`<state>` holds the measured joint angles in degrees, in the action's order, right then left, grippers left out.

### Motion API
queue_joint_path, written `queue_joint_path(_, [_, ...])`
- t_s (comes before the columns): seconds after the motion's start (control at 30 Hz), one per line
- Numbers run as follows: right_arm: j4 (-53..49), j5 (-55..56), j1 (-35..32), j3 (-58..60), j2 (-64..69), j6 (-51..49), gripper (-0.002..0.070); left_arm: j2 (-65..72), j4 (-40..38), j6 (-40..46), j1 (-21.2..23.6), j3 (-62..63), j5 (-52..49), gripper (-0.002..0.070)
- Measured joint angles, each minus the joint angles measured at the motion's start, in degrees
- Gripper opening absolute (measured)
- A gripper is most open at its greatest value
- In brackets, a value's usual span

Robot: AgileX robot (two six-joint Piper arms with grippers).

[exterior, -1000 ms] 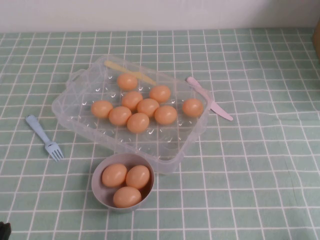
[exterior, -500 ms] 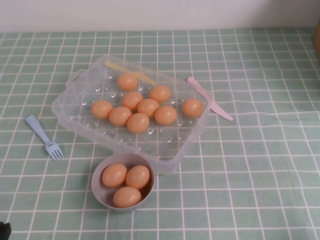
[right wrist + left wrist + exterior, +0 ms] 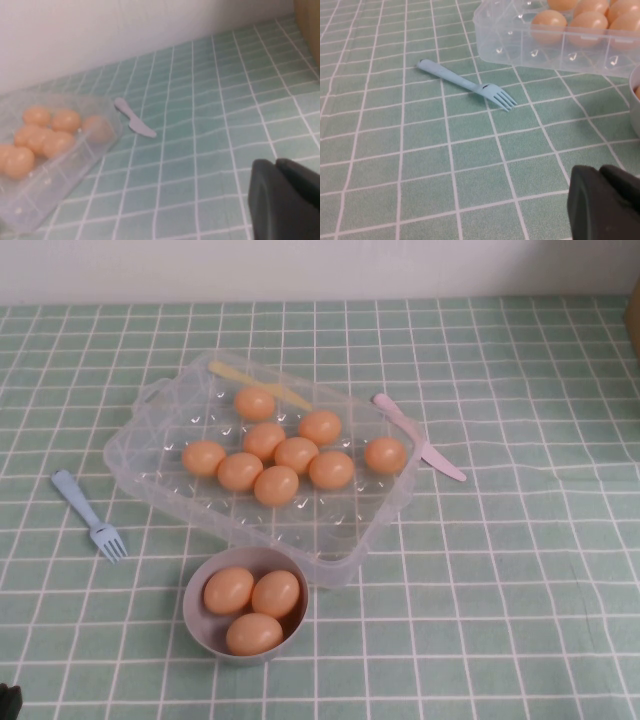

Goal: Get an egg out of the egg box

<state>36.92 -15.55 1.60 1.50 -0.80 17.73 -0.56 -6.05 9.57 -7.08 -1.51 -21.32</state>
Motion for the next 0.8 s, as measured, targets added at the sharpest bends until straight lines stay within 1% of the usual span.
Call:
queue_joint_path(0.23, [15.6, 5.3, 0.0, 0.0, 0.0, 0.0, -0.0017, 0.0, 0.0, 0.0, 0.0, 0.0, 0.0, -0.0003])
queue_joint_path(0.3, [18.6, 5.8, 0.0, 0.0, 0.0, 0.0, -0.0017, 0.0, 0.0, 0.0, 0.0, 0.0, 0.0, -0.0003])
queue_joint_path(0.53, [23.8, 7.2, 0.0, 0.0, 0.0, 0.0, -0.0017, 0.0, 0.0, 0.0, 0.0, 0.0, 0.0, -0.0003])
queue_joint_path(0.7, [24.4, 3.1, 0.0, -1.3, 0.5, 0.0, -0.0017, 0.0, 0.0, 0.0, 0.0, 0.0, 0.0, -0.0003])
queue_joint_path(0.8, [24.1, -1.7, 0.0, -6.3, 4.9, 0.0, -0.0017, 0.0, 0.0, 0.0, 0.0, 0.0, 0.0, -0.0003])
